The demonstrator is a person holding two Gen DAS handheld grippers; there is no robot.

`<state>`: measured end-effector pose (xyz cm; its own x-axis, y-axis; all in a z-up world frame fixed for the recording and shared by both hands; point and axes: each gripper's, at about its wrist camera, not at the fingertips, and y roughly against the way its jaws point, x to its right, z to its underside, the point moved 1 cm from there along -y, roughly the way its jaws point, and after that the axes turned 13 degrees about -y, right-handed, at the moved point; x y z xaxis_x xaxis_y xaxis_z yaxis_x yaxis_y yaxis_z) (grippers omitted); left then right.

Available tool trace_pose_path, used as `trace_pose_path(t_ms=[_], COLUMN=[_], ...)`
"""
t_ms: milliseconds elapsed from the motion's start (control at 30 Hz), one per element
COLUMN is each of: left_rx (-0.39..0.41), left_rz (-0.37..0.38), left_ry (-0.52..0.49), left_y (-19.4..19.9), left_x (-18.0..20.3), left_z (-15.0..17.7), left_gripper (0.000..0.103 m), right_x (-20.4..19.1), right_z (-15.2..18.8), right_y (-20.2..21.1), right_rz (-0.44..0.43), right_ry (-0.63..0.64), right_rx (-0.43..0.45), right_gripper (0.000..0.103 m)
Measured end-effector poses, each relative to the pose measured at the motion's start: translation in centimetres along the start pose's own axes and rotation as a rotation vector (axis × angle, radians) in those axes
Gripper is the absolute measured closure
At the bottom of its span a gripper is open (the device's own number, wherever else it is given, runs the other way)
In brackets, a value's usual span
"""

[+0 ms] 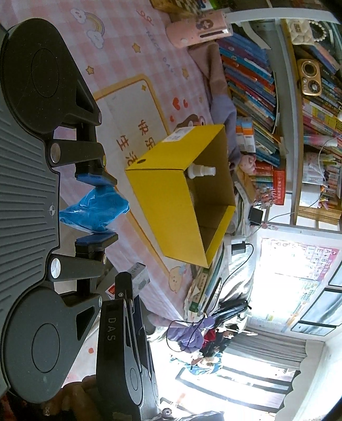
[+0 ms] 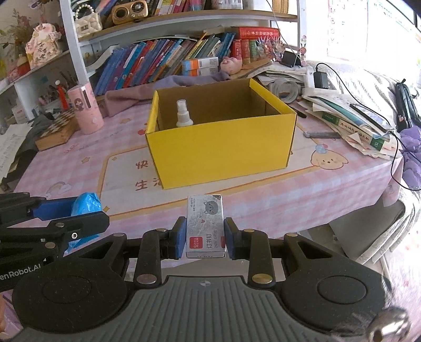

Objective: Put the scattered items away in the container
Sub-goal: 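Carry the blue item and white-red box up over the yellow box with both tools, then lower the blue item and white-red box into the yellow box and open both tools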

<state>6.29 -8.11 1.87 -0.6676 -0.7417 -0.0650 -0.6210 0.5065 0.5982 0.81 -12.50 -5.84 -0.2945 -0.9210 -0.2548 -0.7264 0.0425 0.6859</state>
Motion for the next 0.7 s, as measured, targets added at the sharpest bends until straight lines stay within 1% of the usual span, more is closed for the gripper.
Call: trace_pose_path(t_ms=[300,500,700], left_rx=[0.023,0.058,0.103], left_rz=[0.005,-0.021,-0.059], left_ry=[-0.026,-0.049,-0.067], left_y=[-1.2,-1.8,-3.1], left_x=[-0.1,-0.3,-0.9], left_z=[-1.4,-2.9,-5.2], left_gripper=[0.068,0.068,0.068], right_x=[0.6,1.2,1.4], right_z=[-1.3,-2.9,-5.3], right_y=[-0.7,-1.1,-2.2], right_rz=[0.006,0.002,-0.026], right_ry=[-0.004,-0.019,0.004], right_rx=[0.018,0.060,0.105], right_gripper=[0.075,0.075,0.075])
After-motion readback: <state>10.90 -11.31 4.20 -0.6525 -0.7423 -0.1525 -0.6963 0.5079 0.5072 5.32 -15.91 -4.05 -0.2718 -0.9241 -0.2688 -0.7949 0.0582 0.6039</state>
